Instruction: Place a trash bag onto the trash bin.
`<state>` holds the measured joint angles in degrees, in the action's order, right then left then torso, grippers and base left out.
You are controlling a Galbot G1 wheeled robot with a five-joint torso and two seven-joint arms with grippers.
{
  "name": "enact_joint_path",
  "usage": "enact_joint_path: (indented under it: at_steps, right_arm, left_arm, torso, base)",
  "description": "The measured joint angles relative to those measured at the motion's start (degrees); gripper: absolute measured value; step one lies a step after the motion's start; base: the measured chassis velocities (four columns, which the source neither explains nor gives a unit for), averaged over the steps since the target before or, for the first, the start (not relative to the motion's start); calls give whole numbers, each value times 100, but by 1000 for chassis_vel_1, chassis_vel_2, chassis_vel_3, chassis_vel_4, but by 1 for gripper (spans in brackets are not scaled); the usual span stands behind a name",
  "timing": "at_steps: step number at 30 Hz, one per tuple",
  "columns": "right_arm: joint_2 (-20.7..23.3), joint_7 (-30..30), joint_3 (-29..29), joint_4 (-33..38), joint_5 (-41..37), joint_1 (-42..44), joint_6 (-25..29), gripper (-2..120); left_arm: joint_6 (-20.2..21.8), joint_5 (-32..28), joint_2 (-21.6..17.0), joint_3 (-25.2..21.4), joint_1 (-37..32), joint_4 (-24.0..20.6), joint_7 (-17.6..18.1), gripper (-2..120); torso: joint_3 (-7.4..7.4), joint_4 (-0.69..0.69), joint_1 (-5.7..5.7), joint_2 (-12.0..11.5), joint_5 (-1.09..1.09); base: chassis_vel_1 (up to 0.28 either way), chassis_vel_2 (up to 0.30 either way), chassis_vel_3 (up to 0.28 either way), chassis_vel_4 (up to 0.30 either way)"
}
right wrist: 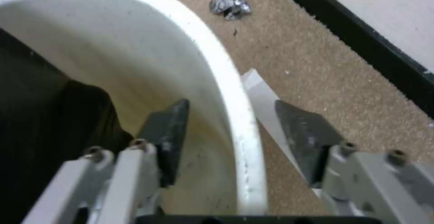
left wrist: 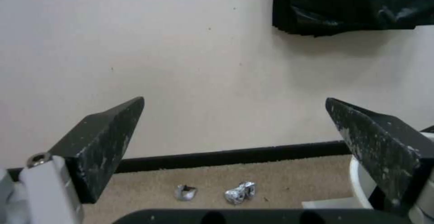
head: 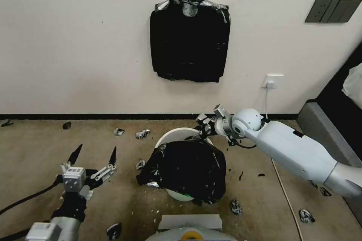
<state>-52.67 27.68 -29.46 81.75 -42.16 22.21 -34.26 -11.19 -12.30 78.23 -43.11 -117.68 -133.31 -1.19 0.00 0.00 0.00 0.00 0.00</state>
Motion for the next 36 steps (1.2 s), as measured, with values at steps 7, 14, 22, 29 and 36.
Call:
enact_joint_path:
  at_steps: [7,14,22,29,36]
  right_arm:
    - [-9,10,27,27,71,78,24,24]
    - [-36,-21,31,84,74,119,20,6]
    - [161,-296,70,350,-227,191,-36,5]
    - [468,-1466,452,988,-1468,496,-281,5]
    - [782,-3017,1226,1967,-2818,1243,-456,5]
  left_arm:
    - [6,6,32,-53,-36,-17,22,100]
    - [1,-64,77,-143,-93,-82,36,100]
    - [-13,-221,145,-284,-194,-214,59,100]
    - [5,-302,133,-328,-202,-277,68,100]
    - [153,-380,82,-276,-65,-292,105,100]
  torso:
    - [0,0,0,0,0]
    - [0,0,0,0,0]
    - [0,1,0,0,1]
    - [0,0,0,0,0]
    - [0,0,0,0,1]
  base:
    - [0,0,0,0]
    - [0,0,0,0]
    - [0,0,0,0]
    - [0,0,0,0]
    - [0,0,0,0]
